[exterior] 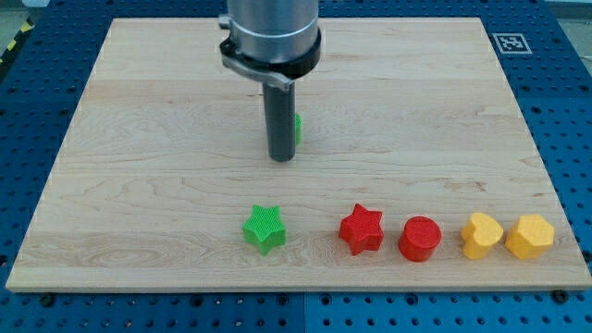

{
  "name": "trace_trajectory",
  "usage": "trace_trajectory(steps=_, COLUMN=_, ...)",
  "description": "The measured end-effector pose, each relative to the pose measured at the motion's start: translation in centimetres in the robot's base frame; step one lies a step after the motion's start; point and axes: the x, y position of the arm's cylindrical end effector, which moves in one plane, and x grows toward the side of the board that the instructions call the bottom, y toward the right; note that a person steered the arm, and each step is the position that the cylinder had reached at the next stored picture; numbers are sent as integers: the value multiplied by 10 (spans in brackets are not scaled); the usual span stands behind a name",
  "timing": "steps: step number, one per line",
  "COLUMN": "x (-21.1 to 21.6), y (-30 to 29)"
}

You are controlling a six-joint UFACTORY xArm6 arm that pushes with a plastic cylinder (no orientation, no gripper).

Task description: Place the green circle to the right of the blue cube

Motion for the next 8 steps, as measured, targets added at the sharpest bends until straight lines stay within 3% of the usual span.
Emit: trace_trajectory(steps=8, x=-139, y=28)
